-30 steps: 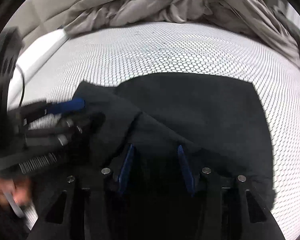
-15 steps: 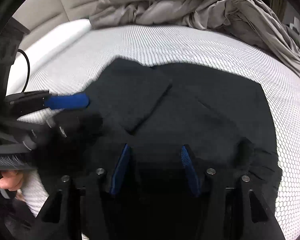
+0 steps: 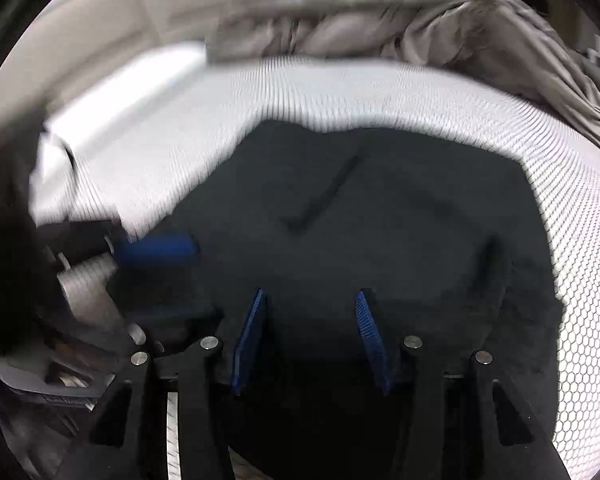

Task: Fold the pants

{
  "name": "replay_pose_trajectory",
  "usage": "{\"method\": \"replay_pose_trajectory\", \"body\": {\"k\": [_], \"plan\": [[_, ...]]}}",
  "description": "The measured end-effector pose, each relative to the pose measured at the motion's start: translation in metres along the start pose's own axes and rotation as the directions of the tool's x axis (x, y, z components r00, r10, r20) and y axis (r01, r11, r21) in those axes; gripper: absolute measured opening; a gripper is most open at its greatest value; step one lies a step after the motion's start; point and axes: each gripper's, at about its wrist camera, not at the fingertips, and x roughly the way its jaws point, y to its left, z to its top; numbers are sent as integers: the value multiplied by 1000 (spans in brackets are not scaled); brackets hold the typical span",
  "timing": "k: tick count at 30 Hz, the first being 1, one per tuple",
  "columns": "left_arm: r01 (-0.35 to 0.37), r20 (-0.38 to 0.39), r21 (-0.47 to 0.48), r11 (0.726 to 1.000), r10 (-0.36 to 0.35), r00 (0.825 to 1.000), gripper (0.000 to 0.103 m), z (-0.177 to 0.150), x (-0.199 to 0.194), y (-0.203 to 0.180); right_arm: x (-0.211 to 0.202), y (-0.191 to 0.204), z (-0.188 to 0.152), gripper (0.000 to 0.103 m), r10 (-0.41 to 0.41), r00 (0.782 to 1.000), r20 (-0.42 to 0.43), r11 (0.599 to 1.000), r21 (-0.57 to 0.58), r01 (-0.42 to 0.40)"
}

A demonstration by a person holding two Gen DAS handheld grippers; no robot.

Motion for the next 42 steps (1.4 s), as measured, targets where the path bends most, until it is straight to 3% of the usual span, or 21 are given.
{"method": "replay_pose_trajectory", "body": {"k": [2, 5, 8, 11, 14, 16, 18, 19, 20, 21, 22, 24, 26, 27, 29, 31, 32, 33, 36, 40, 42], "plan": [[16, 9, 1, 1000, -16, 1000, 46, -10, -15, 9, -7, -10, -14, 47, -81, 997, -5, 996, -24, 81], [0, 43, -50, 999, 2, 999, 46, -15, -38, 21, -32, -36, -27, 44, -33, 999, 22, 999, 36, 32], [65, 79, -36, 997, -62, 995, 46, -13, -47, 14, -50, -24, -28, 48, -29, 997, 69, 999, 34, 27], [55, 9, 47, 997, -55, 998, 47, -13, -22, -11, -47, 1, -23, 48, 91, 993, 77, 996, 17, -93], [56, -12, 69, 996, -55, 998, 48, -20, -16, -12, -26, 25, -30, 48, 56, 998, -2, 996, -68, -56], [86, -40, 92, 992, -83, 996, 52, -27, -27, -6, -28, 14, -40, 47, 11, 1000, -26, 994, -107, -14], [91, -26, 133, 987, -89, 996, 58, -36, -44, -3, -52, -16, -51, 47, 103, 995, -4, 993, -50, -103], [103, -8, 121, 987, -103, 995, 72, -38, -55, 4, -69, -33, -58, 50, 155, 987, 35, 988, -9, -155], [116, 17, 90, 989, -118, 993, 77, -38, -63, 12, -83, -48, -63, 57, 168, 983, 68, 985, 27, -170], [125, 65, 27, 992, -126, 990, 83, -36, -71, 26, -98, -67, -69, 77, 144, 983, 113, 984, 86, -154], [125, 90, -36, 991, -122, 988, 83, -34, -73, 37, -108, -86, -73, 85, 114, 982, 148, 981, 138, -134], [108, 91, -158, 982, -94, 991, 83, -32, -73, 56, -114, -117, -79, 85, 98, 975, 200, 944, 291, -155], [46, 57, -311, 949, -30, 998, 83, -26, -56, 81, -99, -137, -82, 85, 136, 971, 196, 890, 407, -207], [21, 31, -364, 931, -10, 999, 81, -29, -51, 86, -92, -140, -81, 84, 139, 973, 183, 880, 427, -206], [35, -3, -445, 895, -41, 999, 64, -34, -37, 96, -72, -141, -76, 83, 175, 973, 153, 859, 458, -227], [49, -5, -459, 887, -58, 998, 41, -34, -29, 97, -54, -140, -71, 75, 186, 975, 122, 848, 481, -222], [51, 5, -450, 891, -55, 998, 40, -33, -29, 95, -49, -143, -71, 71, 180, 976, 121, 846, 487, -217], [20, 0, -432, 902, -22, 1000, 40, -31, -29, 90, -45, -140, -68, 51, 191, 973, 126, 844, 485, -228], [-54, -10, -383, 922, 54, 998, 40, -21, -27, 84, -45, -131, -58, 32, 193, 969, 152, 863, 443, -241], [-122, -18, -372, 920, 125, 992, 40, -1, -15, 88, -44, -137, -48, 30, 158, 969, 191, 860, 456, -230], [-148, -18, -364, 920, 151, 988, 40, 8, -5, 88, -36, -140, -39, 30, 106, 978, 178, 862, 475, -179]]}}
